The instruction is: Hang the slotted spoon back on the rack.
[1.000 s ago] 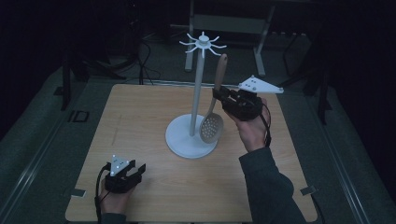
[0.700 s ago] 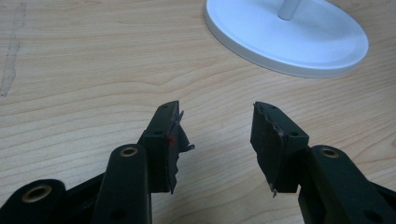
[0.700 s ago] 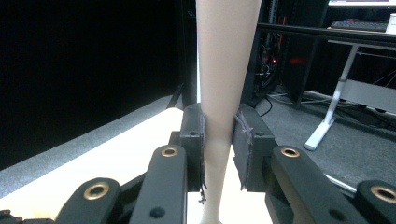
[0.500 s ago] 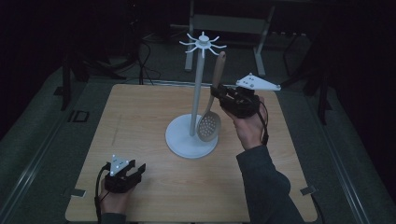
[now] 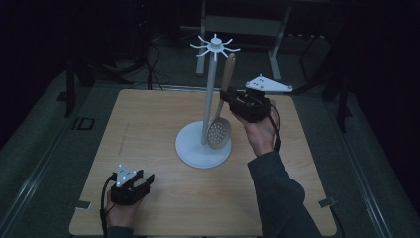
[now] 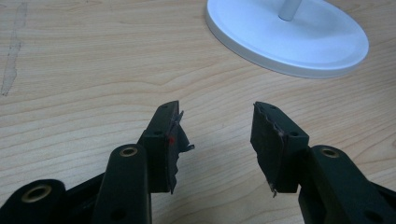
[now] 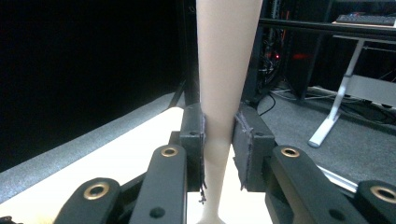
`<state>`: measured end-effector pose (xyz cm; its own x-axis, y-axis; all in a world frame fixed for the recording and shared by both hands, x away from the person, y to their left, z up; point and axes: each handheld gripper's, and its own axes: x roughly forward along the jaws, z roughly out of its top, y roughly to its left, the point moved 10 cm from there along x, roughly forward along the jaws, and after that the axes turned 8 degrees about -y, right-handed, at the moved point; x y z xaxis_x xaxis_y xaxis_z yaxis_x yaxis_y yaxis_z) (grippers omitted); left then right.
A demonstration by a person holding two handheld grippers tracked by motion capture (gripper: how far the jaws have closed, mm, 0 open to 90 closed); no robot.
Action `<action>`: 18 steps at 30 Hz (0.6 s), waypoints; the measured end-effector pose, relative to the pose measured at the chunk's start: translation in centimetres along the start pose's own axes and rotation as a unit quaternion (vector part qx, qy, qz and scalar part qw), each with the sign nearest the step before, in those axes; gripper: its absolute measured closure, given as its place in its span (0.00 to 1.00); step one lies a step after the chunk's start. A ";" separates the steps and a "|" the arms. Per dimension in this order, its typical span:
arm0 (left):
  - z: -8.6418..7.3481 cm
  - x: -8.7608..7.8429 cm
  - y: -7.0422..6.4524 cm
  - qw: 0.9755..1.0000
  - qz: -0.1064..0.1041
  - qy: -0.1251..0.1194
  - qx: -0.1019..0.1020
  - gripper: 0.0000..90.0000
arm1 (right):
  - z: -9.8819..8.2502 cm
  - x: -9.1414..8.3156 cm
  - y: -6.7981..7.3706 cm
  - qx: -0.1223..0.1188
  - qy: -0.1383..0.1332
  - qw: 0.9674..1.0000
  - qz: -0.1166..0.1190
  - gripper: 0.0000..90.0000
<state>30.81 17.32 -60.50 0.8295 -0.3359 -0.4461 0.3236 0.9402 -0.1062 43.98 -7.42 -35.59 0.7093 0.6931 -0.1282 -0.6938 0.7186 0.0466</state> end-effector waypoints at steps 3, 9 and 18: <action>0.0 0.0 0.0 1.000 0.000 0.001 0.000 0.58 | 0.0 0.2 0.1 0.003 0.000 1.000 0.001 0.83; 0.0 0.0 0.0 1.000 -0.001 0.001 0.001 0.58 | -0.1 0.5 0.1 0.005 0.001 1.000 0.000 0.83; -0.1 0.1 -0.1 1.000 -0.002 0.003 0.003 0.58 | 0.2 1.0 0.0 0.004 0.006 1.000 -0.004 0.83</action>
<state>30.81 17.23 -60.59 0.8261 -0.3387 -0.4504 0.3296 0.9387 -0.1015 44.71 -6.74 -35.52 0.7134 0.6867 -0.1395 -0.6869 0.7247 0.0542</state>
